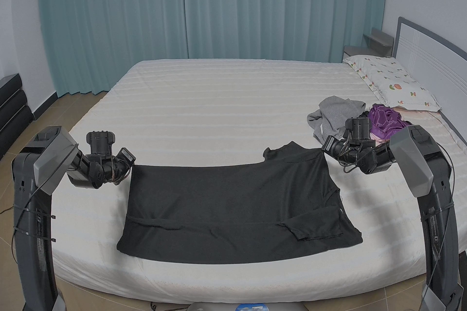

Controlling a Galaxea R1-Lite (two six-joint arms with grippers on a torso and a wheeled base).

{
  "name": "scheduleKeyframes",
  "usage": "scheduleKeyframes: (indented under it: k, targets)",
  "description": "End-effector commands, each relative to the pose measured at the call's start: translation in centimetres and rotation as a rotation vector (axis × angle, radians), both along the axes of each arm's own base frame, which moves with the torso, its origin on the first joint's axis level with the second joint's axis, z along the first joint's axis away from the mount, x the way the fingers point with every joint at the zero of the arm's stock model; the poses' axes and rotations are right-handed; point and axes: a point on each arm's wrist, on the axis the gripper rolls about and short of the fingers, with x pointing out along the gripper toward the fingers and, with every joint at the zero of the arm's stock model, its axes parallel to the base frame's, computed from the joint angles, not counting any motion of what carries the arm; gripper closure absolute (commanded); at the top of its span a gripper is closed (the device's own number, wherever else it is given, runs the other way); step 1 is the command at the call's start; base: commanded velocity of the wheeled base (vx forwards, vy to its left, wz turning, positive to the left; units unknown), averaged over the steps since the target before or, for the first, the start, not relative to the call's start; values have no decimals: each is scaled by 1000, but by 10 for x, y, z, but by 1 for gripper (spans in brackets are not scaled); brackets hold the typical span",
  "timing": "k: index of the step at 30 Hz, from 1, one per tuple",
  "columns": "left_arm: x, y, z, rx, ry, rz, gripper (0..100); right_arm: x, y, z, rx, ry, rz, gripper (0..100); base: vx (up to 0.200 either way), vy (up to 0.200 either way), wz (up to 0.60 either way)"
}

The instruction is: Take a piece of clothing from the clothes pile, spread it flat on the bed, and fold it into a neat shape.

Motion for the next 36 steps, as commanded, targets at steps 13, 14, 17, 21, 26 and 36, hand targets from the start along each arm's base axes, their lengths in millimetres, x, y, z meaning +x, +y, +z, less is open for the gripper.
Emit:
scheduleKeyframes:
  k: [13,14,17,21,26,36]
  targets:
    - [-7,1,15,-4,-12,4,100,-11,0,5,5,-16,25,100,0,0,0]
    - [-4,0,15,-3,-22,-2,100,-11,1,3,5,-13,26,100,0,0,0]
    - [3,-2,8,-2,-19,-9,100,-11,3,-1,3,-6,30,100,0,0,0]
    - [4,-6,4,-6,-13,-28,0,-12,3,-2,4,-2,31,100,0,0,0]
    - [4,-11,-8,33,4,-92,0,-11,3,-5,4,4,31,100,0,0,0]
    - [5,-25,-26,77,27,-170,0,-10,4,-14,2,14,31,100,0,0,0]
